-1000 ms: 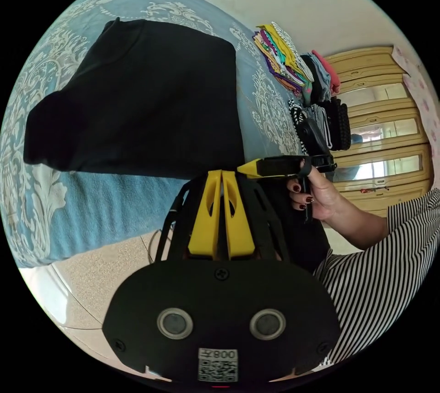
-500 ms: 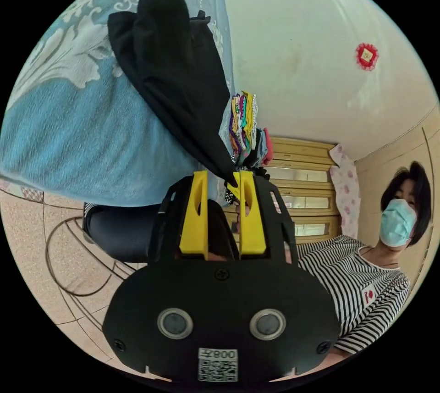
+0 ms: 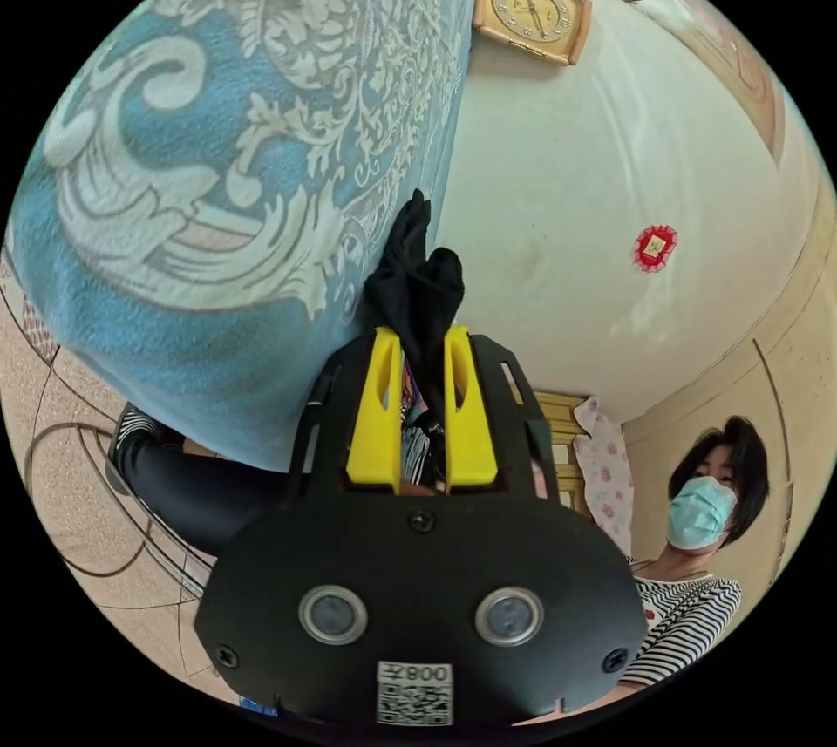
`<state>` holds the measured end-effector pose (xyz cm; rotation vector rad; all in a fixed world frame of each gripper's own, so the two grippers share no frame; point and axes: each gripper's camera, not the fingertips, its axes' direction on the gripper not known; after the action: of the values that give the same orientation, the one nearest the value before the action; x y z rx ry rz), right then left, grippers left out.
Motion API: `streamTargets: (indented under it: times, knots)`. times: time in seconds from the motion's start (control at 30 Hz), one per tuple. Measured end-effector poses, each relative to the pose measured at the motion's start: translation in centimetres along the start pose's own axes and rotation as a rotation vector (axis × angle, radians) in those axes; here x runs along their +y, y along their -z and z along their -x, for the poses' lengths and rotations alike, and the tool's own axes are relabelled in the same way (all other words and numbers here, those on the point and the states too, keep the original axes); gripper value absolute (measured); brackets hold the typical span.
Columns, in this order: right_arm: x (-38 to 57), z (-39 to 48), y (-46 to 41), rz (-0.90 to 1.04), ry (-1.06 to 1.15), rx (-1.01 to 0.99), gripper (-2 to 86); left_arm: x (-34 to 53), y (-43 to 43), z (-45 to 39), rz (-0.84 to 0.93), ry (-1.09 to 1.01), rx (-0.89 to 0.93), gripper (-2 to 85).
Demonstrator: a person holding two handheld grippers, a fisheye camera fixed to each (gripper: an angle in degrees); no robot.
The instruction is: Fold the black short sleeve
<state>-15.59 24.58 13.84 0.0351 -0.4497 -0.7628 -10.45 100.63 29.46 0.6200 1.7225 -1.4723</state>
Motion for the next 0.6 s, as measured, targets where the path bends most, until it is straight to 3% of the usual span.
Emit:
streamTargets:
  times: [0.6]
  knots:
    - [7.4,-5.4,8.6,-0.077,-0.048,0.061,1.4,2.6,2.2,-3.4,0.04,0.033,-0.071,4.1]
